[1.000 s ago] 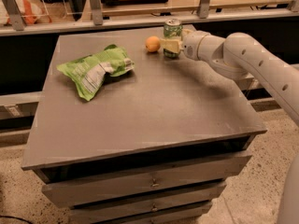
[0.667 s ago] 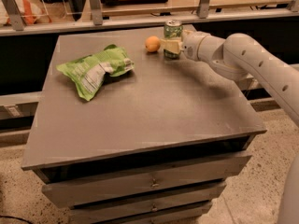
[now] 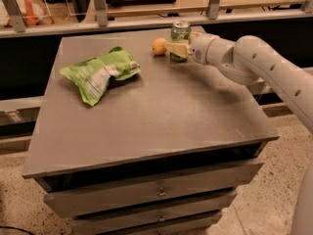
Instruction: Move green can near orange
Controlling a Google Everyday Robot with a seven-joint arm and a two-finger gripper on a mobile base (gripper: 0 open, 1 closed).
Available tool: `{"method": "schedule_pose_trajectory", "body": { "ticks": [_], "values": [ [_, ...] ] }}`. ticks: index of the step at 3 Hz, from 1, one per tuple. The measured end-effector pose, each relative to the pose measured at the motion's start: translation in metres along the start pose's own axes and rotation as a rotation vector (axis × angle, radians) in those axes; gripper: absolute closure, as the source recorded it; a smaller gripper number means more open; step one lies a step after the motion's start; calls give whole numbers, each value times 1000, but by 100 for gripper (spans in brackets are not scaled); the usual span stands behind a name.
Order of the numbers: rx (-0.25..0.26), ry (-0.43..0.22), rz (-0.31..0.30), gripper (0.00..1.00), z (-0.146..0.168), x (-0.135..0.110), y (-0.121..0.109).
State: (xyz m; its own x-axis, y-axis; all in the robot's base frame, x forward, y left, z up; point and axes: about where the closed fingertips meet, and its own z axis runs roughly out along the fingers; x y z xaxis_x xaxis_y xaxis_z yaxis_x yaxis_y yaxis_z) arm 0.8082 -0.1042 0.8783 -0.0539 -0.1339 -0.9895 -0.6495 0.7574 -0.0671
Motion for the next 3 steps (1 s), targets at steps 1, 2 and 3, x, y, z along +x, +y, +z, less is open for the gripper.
{"method": "schedule_pose_trajectory", "body": {
  "ticks": [1,2,3],
  "values": [
    [-1,-2,3,0,-3,1,1],
    [-21,-10,-5,0,-15,2,3],
    [-67,-13,-34,0,-38,-2,4]
  ]
}}
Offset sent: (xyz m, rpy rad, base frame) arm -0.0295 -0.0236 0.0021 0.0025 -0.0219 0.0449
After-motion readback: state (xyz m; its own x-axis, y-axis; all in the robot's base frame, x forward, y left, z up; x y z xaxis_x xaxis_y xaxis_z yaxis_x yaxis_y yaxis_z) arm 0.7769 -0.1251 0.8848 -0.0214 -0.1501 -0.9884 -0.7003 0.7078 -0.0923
